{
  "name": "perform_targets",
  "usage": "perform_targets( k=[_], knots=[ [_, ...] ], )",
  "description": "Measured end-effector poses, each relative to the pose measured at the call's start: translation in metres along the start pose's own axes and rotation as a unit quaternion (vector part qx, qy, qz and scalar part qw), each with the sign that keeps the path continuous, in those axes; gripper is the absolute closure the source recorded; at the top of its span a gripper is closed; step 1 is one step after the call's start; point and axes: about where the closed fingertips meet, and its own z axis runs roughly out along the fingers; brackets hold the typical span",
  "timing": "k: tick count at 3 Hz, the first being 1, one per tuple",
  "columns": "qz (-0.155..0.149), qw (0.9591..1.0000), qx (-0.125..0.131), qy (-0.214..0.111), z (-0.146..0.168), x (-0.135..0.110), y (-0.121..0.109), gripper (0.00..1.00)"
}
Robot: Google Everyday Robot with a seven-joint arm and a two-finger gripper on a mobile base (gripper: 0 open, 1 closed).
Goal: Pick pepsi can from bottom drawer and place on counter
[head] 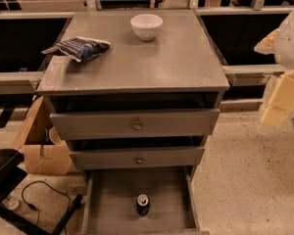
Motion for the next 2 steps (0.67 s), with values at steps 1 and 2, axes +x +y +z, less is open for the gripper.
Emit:
perform_targets(
  k=[1,2],
  knots=[
    [0.000,1.0000,0.000,0.000,-0.0001,0.0000,0.0000,0.00],
    [-0.001,0.9998,0.020,0.004,-0.0049,-0.0031,0.0002,0.00]
  ],
)
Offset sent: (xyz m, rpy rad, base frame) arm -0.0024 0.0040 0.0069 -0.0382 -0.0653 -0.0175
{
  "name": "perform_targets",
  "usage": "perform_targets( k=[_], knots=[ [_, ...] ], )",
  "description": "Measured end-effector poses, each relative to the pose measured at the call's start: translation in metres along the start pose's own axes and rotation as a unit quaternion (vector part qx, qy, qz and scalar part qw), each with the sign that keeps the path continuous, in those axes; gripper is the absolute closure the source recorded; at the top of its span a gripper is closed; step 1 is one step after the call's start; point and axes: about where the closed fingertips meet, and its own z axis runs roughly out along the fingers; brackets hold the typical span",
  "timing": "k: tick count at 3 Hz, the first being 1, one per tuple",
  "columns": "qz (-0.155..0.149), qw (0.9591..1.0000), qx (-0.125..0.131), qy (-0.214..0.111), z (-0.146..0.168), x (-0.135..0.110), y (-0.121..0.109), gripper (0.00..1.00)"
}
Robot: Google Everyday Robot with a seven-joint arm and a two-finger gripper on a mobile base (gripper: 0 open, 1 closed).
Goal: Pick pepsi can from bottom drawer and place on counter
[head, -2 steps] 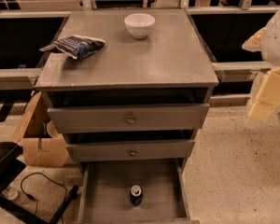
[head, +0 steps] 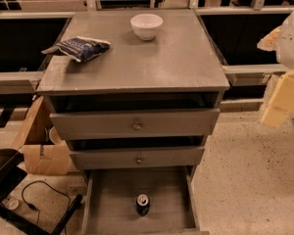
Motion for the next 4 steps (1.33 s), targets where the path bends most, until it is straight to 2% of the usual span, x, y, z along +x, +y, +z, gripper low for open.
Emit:
perform_targets(
  k=[1,2,3,4],
  knots=[
    [-0.002,0.9995,-0.020,-0.025,0.042,0.014,0.014,0.00],
    [0.013,0.9922,-0.067,-0.104,0.123,0.043,0.055,0.00],
    [0.051,0.9714,-0.071,-0.221,0.195,0.053,0.075,0.00],
    [0.082,0.9363,-0.037,-0.339,0.234,0.046,0.068,0.00]
  ],
)
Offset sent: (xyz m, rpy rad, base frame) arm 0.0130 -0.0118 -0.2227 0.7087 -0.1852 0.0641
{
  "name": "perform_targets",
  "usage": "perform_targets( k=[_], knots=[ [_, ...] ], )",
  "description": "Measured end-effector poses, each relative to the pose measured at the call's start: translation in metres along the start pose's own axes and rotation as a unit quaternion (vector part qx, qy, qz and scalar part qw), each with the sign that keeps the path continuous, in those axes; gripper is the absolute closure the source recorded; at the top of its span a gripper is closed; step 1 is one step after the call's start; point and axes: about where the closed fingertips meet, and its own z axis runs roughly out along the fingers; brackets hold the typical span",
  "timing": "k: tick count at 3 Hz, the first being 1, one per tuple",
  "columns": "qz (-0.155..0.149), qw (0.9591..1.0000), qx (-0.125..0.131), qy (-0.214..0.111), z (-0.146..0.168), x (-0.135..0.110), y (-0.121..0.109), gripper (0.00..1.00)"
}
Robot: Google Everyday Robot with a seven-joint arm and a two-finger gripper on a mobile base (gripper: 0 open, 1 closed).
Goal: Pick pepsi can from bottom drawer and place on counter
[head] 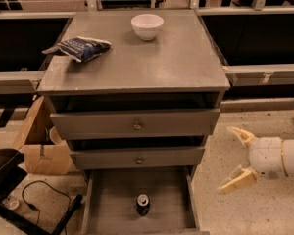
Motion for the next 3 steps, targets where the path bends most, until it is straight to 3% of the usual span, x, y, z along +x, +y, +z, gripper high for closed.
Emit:
perform_targets(
  k=[1,3],
  knots=[
    [0.009,0.9978,-0.002,-0.065,0.025,0.007,0.000,0.00],
    [0.014,0.9970,-0.010,-0.076,0.038,0.013,-0.002,0.00]
  ],
)
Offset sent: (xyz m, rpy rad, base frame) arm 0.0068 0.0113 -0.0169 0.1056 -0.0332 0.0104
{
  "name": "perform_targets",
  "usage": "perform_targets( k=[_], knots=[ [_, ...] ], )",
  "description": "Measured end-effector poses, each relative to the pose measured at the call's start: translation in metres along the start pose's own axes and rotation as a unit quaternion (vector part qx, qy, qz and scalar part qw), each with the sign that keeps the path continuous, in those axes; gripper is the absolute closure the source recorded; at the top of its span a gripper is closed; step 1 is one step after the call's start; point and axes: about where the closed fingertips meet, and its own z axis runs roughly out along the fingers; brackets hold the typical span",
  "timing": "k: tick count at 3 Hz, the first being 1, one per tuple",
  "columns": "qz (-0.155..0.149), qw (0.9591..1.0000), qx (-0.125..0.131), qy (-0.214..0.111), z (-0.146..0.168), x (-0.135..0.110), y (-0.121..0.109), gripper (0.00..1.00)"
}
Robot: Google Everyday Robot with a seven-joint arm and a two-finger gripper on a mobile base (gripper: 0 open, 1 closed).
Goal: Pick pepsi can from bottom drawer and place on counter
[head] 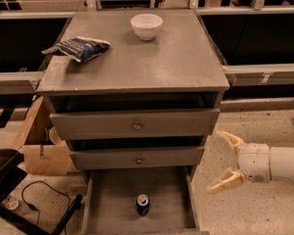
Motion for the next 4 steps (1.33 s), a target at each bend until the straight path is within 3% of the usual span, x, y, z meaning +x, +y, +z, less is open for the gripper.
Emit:
perform_targets(
  k=[1,2,3,4],
  knots=[
    [-0.006,0.9994,-0.003,-0.033,0.044,0.029,-0.004,0.00],
    [-0.039,0.9967,0.017,-0.069,0.121,0.099,-0.018,0.00],
    [-0.045,0.9946,0.021,-0.092,0.170,0.147,-0.027,0.00],
    [-0.001,0.9939,0.020,-0.109,0.194,0.184,-0.017,0.00]
  ],
)
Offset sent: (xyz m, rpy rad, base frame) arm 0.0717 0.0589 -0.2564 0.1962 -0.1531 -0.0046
